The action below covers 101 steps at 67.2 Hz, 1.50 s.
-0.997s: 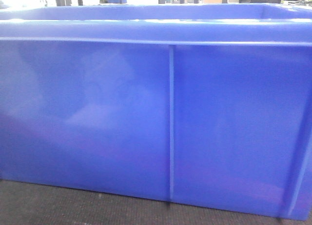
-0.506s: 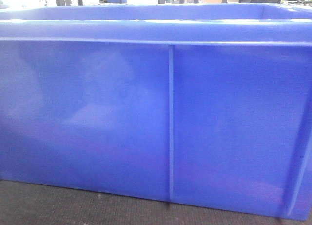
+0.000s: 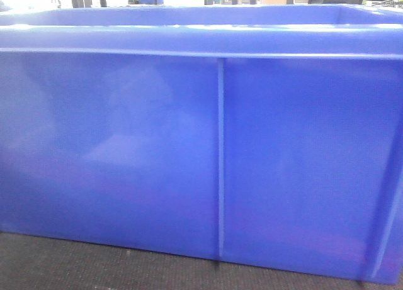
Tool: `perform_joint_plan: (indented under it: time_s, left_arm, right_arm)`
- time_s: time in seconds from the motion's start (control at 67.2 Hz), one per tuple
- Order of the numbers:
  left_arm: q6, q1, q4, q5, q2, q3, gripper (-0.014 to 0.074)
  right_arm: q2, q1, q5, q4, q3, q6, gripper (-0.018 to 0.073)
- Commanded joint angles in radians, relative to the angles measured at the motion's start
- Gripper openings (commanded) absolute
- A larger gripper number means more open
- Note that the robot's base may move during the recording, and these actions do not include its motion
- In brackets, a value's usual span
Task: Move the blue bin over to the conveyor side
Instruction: 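Open both grippers and lift them off the blue bin's rims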
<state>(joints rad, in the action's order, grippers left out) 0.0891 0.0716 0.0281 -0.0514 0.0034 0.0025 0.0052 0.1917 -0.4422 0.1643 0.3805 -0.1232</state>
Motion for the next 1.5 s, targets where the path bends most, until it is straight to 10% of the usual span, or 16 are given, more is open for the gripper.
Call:
perform_joint_plan:
  time_s: [0.0, 0.565, 1.086, 1.488]
  left_arm:
    - [-0.004, 0.004, -0.006, 0.01, -0.003, -0.003, 0.0004]
    - [-0.004, 0.004, -0.006, 0.012, -0.003, -0.003, 0.0004]
    - [-0.004, 0.004, -0.006, 0.012, -0.003, -0.003, 0.0004]
    - [-0.004, 0.004, -0.006, 0.012, -0.003, -0.003, 0.0004]
  right_arm:
    - [-0.005, 0.002, 0.025, -0.009, 0.001, -0.009, -0.0069]
    - [-0.005, 0.002, 0.047, -0.06, -0.018, -0.009, -0.0069]
    - [-0.005, -0.112, 0.501, 0.004, -0.38, -0.009, -0.0069]
    - [-0.005, -0.112, 0.404, -0.039, -0.38, -0.009, -0.0069]
